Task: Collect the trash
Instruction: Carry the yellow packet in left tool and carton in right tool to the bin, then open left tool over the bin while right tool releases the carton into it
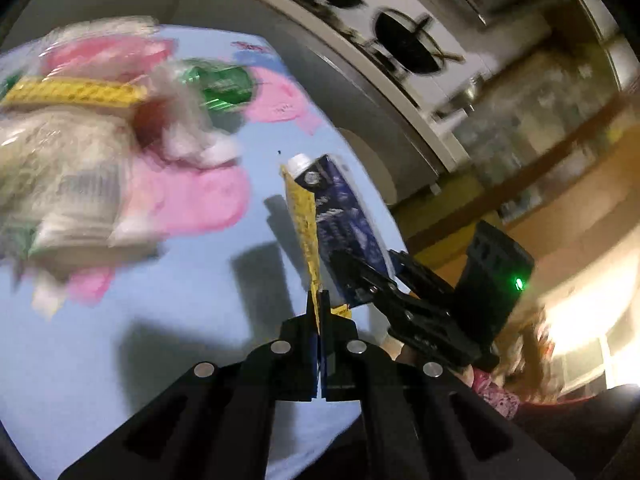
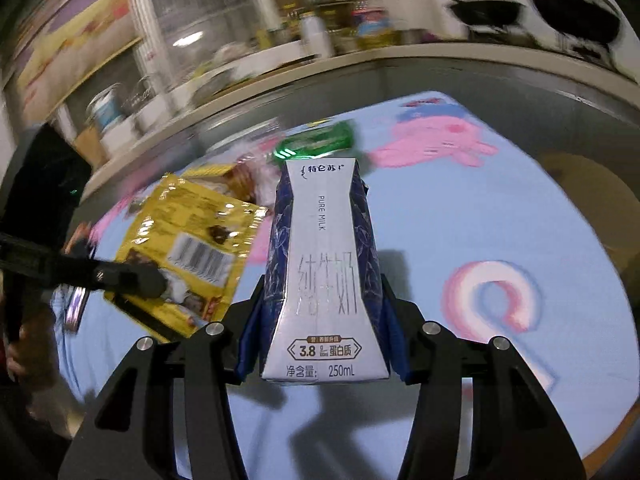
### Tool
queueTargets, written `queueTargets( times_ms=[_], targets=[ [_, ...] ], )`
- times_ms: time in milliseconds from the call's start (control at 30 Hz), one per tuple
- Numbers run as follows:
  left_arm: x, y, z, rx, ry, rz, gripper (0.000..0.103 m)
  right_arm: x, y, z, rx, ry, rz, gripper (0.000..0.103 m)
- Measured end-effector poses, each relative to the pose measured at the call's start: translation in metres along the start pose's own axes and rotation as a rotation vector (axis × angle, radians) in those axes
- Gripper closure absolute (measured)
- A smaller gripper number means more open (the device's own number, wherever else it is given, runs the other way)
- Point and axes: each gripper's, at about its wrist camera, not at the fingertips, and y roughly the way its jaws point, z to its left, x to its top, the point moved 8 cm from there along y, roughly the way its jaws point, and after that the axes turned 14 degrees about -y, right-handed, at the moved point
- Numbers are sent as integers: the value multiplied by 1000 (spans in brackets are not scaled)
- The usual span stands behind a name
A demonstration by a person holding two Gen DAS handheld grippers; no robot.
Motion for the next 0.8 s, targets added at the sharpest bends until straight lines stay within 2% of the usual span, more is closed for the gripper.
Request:
queueTargets(
  times_ms=[167,333,467,633,700,800],
  targets=[
    [40,61,-64,8,168,57,102,7,-14,-91,-84,203,-24,53],
    [87,141,-123,40,314,86,102,5,-23,-202,-141,486,-41,53],
    [123,203,-147,101,361,101,102,3,-20,-273,-209,609,-35,53],
    [145,266,-151,196,383,123,101,-3,-6,-310,-246,654,3,50],
    [148,280,-146,239,388,125,101,-5,-2,-318,-263,652,6,43],
    [150,294,-143,266,376,137,98,-4,-1,-318,-289,621,-1,41]
  ],
)
